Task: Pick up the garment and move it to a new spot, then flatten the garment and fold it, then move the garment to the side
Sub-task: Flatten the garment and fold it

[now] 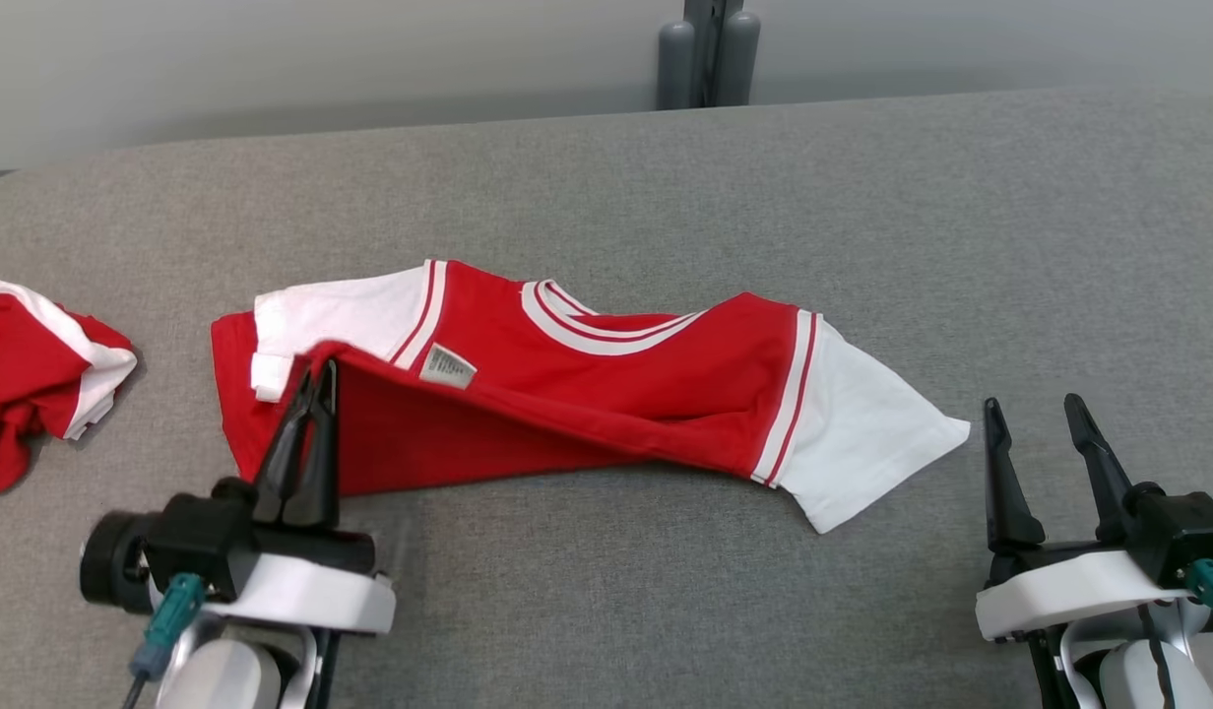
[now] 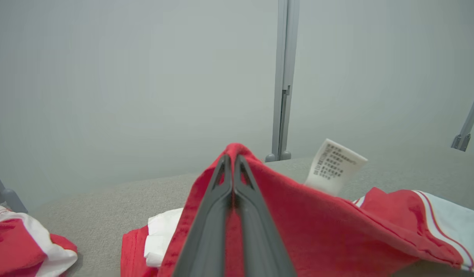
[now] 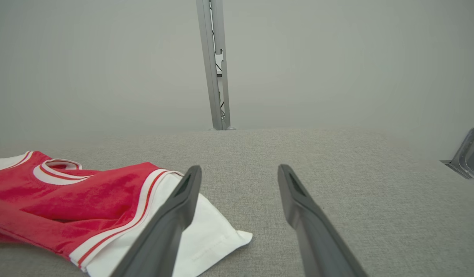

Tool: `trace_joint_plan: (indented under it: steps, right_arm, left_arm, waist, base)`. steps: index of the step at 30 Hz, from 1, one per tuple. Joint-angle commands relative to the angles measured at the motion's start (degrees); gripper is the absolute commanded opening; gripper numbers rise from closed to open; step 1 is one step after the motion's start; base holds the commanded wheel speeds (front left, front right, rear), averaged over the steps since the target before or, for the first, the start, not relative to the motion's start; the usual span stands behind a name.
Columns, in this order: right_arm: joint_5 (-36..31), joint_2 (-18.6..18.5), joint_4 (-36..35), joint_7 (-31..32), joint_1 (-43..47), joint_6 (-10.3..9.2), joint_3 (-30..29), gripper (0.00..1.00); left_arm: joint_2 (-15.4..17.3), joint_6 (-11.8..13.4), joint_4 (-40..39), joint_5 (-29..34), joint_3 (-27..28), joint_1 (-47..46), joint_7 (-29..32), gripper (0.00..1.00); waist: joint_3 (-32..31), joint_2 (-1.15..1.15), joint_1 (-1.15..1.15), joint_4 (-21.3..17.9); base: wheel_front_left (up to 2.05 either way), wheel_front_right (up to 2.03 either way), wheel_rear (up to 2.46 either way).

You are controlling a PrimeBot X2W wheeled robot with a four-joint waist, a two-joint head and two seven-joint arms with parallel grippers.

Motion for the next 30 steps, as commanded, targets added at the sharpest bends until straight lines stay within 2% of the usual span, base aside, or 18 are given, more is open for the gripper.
trace_joint_plan:
  steps: [1,7,19,20,21,30]
  right_arm:
    - [0.3,-0.3,-0.2,-0.4,-0.6,0.01,0.0,1.00]
    - [-0.2,-0.3,-0.2,-0.5,-1.1,0.01,0.0,1.00]
    - [0.5,-0.3,0.9,-0.7,-2.1,0.01,0.5,1.00]
    - [0.7,-0.3,1.0,-0.8,-2.0,0.01,0.4,1.00]
    - [0.8,-0.3,1.1,-0.7,-1.9,0.01,0.3,1.00]
    - [1.0,-0.3,1.6,-1.0,-0.8,0.01,0.2,1.00]
  left_arm:
    - [0.1,-0.1,0.4,-0.2,0.0,1.2,-0.2,0.00]
    - [-1.9,-1.0,5.5,-2.5,-0.4,5.9,-0.6,0.00]
    - [-5.1,-5.2,15.7,-5.0,0.4,8.8,-0.9,0.00]
    - [-5.2,-5.5,16.4,-5.2,0.5,8.6,-0.9,0.33]
    - [-5.5,-5.8,17.2,-5.6,0.6,8.5,-0.9,1.00]
    - [-6.0,-7.3,14.0,-7.2,4.7,6.8,-0.9,1.00]
  waist:
    - [0.3,0.00,0.00,0.3]
    - [1.7,0.00,0.00,1.6]
    - [1.9,0.00,0.00,2.5]
    - [1.8,0.00,0.00,2.5]
    - [1.7,0.00,0.00,2.5]
    - [-0.1,0.00,0.00,2.4]
  base:
    - [0.00,0.00,0.00]
    - [0.00,0.00,0.00]
    - [0.00,0.00,0.00]
    - [0.00,0.00,0.00]
    - [0.00,0.00,0.00]
    - [0.00,0.00,0.00]
